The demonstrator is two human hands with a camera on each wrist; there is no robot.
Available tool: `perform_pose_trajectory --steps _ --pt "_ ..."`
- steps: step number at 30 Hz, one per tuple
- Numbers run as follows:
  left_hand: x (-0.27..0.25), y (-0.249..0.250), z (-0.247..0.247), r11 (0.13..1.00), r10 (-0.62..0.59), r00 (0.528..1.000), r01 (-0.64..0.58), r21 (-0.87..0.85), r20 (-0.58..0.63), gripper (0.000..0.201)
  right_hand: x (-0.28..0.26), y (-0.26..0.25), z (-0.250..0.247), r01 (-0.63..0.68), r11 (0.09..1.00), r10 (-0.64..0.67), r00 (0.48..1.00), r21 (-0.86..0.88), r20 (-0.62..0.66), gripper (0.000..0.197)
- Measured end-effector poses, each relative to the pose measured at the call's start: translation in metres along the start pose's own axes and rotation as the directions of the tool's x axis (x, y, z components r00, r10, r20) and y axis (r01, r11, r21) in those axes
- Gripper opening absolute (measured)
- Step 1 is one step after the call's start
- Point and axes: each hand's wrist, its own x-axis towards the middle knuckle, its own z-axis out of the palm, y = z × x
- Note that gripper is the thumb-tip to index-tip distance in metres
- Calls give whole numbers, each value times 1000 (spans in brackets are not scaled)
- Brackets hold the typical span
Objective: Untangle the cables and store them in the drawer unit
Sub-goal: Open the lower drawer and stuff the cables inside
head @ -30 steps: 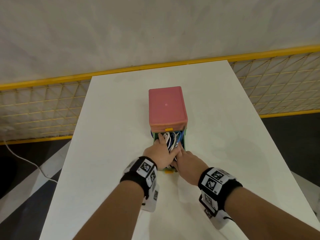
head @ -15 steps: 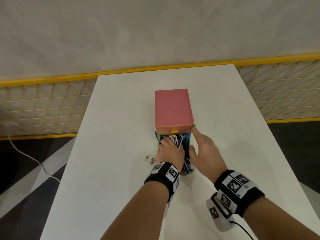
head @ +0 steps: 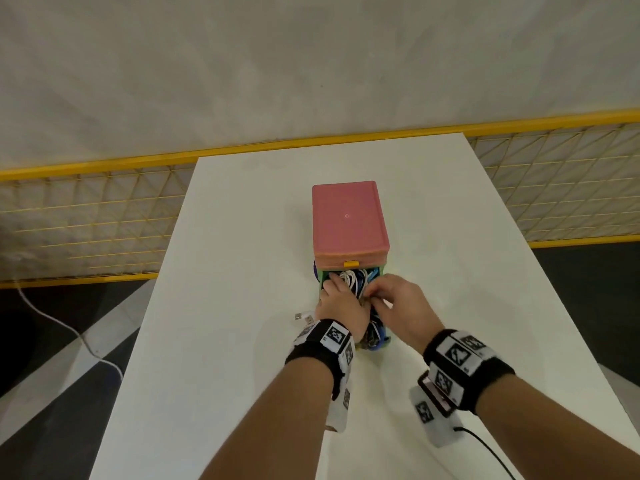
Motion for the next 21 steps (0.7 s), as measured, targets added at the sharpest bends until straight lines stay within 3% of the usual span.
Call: perform_pose_trajectory --steps 2,5,8,10,13,16,19,21 --pt "4 -2 -11 999 0 994 6 -51 108 86 -11 0 -5 81 995 -71 988 -65 138 23" --pt "13 -7 -28 996 11 943 19 -85 332 92 -18 0 -15 122 991 -97 947 -63 306 53" --pt "19 -13 -34 998 31 903 -5 -60 430 95 -18 4 -16 181 975 -122 923 -132 366 73" --pt "21 -15 -35 996 39 899 2 -94 436 99 -16 8 -15 231 964 -171 917 -131 359 68" --pt "24 -22 -34 987 65 892 8 -159 448 105 -18 9 -24 205 975 -152 896 -84 418 63" --pt "26 -29 -34 975 71 874 40 -217 480 119 -24 15 -28 326 900 -132 836 -290 532 61" --pt "26 -27 -31 962 77 877 60 -267 474 117 -25 23 -24 342 889 -177 870 -304 461 41" --pt "24 -25 -36 950 61 883 90 -297 465 110 -24 22 -21 333 879 -157 878 -342 452 38"
